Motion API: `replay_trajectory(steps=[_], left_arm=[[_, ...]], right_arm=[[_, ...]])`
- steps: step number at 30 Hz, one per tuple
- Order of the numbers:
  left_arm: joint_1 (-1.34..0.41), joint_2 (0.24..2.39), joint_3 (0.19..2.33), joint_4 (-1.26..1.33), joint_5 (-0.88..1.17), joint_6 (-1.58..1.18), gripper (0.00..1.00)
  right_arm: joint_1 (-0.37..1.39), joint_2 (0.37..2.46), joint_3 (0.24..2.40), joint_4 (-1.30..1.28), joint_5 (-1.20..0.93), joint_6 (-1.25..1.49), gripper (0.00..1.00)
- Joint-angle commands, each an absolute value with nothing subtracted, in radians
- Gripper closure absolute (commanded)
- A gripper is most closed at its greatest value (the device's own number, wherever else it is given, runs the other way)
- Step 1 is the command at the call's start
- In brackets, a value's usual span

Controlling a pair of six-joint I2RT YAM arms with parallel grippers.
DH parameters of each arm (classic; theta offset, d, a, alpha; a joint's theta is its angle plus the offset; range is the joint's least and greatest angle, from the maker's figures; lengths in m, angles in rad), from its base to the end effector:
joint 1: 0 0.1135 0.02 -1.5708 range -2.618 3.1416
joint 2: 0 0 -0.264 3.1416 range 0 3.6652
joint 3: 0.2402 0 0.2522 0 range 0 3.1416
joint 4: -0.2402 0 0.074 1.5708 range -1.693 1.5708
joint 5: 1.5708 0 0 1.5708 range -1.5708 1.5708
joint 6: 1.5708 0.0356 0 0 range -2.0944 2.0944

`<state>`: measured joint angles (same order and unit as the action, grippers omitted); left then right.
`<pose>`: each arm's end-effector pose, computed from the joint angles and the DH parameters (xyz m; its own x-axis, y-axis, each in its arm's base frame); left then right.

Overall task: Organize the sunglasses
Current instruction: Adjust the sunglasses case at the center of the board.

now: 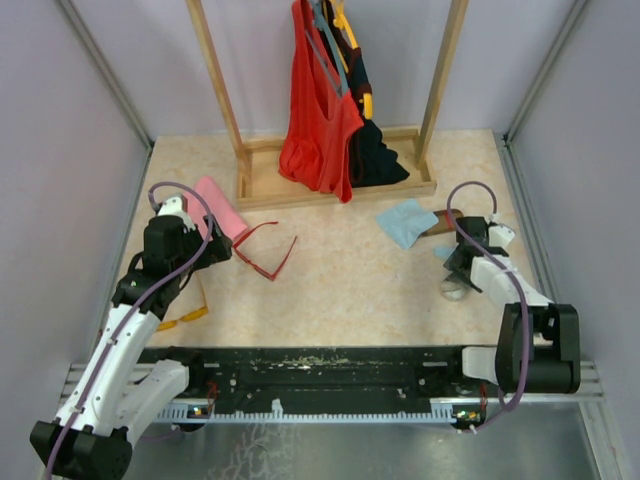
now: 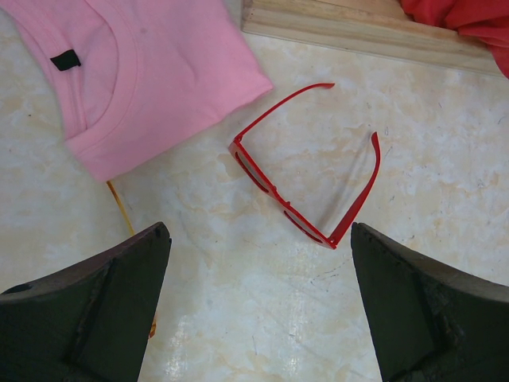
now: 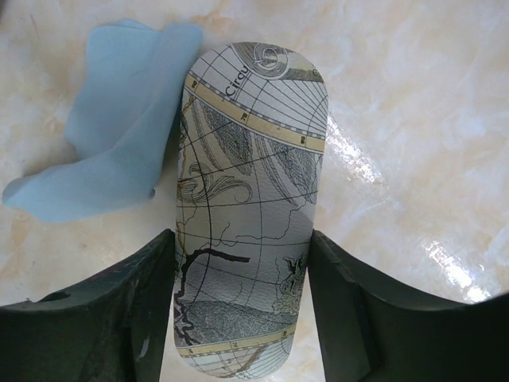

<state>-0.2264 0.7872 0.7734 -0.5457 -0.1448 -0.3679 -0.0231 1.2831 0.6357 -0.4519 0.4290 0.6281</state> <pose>0.1688 -0.0336 0.2992 -0.5196 -0.2455 -0.8184 -0.0899 0.9682 -0.2334 0.2246 -0.0200 0.1720 -0.5973 0.5483 -0.5853 0.6932 0.7200 -0.0329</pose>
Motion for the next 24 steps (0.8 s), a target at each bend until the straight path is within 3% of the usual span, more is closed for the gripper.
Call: replay_trajectory(steps=[1, 5, 8, 19, 24], left_arm=[[-0.221, 0.787, 0.769, -0.531, -0.134, -0.355, 0.00], [-0.221, 0.786, 0.769, -0.529, -0.130, -0.355, 0.00], [-0.221, 0.787, 0.767, -0.528, -0.128, -0.355, 0.00], [-0.221, 0.758, 0.762, -0.523, -0.129, -0.356, 0.00], [-0.221, 0.765, 0.763, -0.524, -0.132, -0.357, 0.00]], right_arm=[[-0.032, 1.192, 0.623, -0.433, 0.448, 0.627, 0.54], [-0.024, 1.076, 0.640, -0.466, 0.432, 0.586, 0.69], [0.060, 1.032, 0.703, -0.529, 0.464, 0.570, 0.72], [0.698, 1.193, 0.879, -0.549, 0.391, 0.421, 0.70], [0.850, 1.268, 0.837, -0.423, 0.268, 0.341, 0.69]])
